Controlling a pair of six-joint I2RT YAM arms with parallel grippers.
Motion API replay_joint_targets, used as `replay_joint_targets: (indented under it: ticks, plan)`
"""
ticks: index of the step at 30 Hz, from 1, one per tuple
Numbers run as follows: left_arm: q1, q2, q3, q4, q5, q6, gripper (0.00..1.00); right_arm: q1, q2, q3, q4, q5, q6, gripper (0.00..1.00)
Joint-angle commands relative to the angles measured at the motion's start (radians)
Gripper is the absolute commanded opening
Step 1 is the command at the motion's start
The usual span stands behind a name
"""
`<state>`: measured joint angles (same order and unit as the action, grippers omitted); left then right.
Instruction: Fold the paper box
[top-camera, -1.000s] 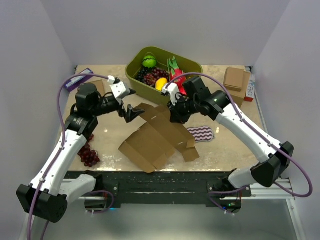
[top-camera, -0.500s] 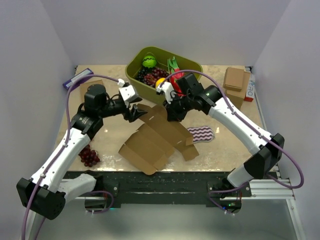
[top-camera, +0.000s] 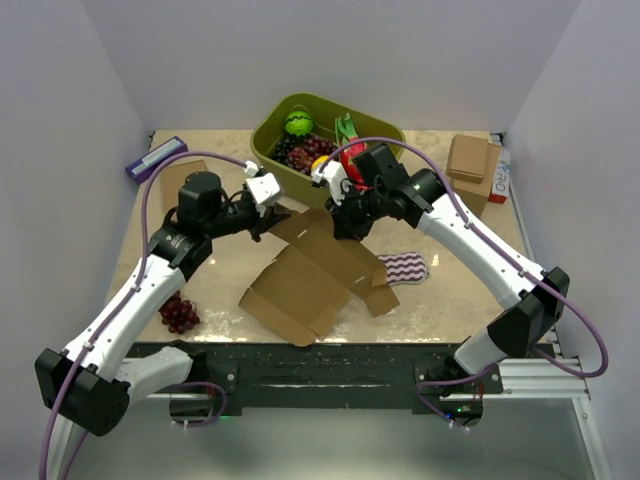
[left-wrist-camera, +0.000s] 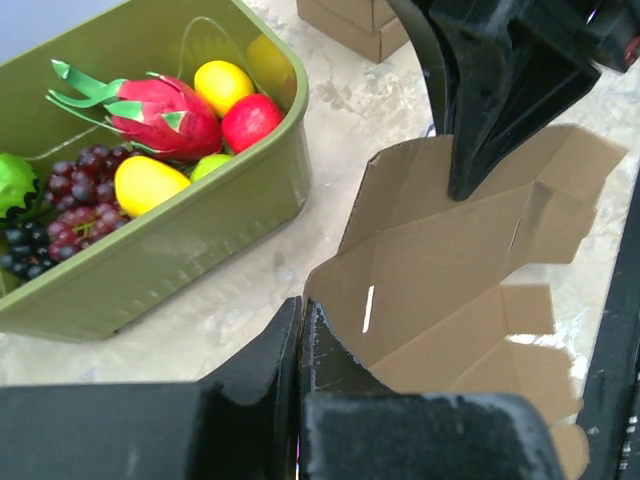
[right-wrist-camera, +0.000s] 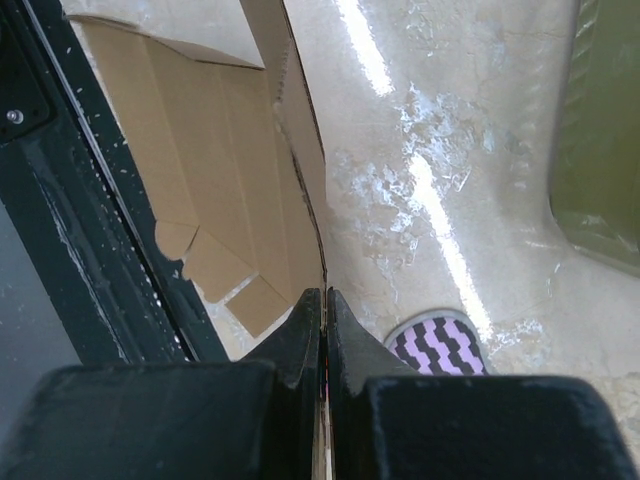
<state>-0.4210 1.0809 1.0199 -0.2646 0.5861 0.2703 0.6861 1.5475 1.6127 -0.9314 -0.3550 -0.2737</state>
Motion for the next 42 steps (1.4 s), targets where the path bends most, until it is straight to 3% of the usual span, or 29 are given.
replay_joint_targets:
  ticks: [1,2,4,7,8,11,12,13,16,22,26,30,33,42]
  plan:
    - [-0.013,-0.025,-0.038,0.06,-0.055,-0.009,0.0,-0.003,-0.033,0.039,0.037,0.051,0.037,0.17]
    - [-0.016,-0.033,-0.067,0.095,-0.069,-0.032,0.0,-0.003,-0.038,0.038,0.049,0.065,0.078,0.26]
    - [-0.016,-0.068,-0.112,0.151,-0.127,-0.074,0.0,-0.002,-0.059,0.024,0.098,0.126,0.152,0.57]
    - [-0.021,-0.127,-0.239,0.315,-0.178,-0.157,0.0,-0.002,-0.104,-0.034,0.196,0.215,0.37,0.73]
    - [-0.028,-0.136,-0.282,0.364,-0.19,-0.183,0.0,-0.002,-0.119,-0.051,0.216,0.241,0.513,0.78]
    - [-0.05,-0.151,-0.328,0.412,-0.261,-0.206,0.0,-0.002,-0.202,-0.204,0.391,0.284,0.848,0.8]
    - [-0.056,-0.148,-0.331,0.415,-0.275,-0.203,0.0,-0.003,-0.229,-0.338,0.466,0.257,0.931,0.81]
    - [-0.067,-0.148,-0.334,0.416,-0.279,-0.201,0.0,-0.002,-0.297,-0.412,0.658,0.217,1.094,0.81]
    - [-0.096,-0.156,-0.363,0.45,-0.305,-0.194,0.0,0.003,-0.398,-0.678,0.976,0.188,1.4,0.81]
    - [-0.156,-0.167,-0.4,0.466,-0.417,-0.171,0.0,0.026,-0.513,-0.893,1.117,0.286,1.695,0.85]
    - [-0.167,-0.171,-0.408,0.462,-0.529,-0.183,0.0,0.03,-0.556,-0.907,1.119,0.283,1.762,0.86]
    - [-0.17,-0.182,-0.415,0.462,-0.585,-0.195,0.0,0.033,-0.616,-0.855,0.939,0.437,1.713,0.91]
    - [-0.179,-0.185,-0.422,0.464,-0.659,-0.201,0.0,0.033,-0.656,-0.843,0.903,0.49,1.714,0.93]
    - [-0.209,-0.2,-0.425,0.453,-0.758,-0.226,0.0,0.065,-0.56,-0.84,1.012,0.442,1.811,0.93]
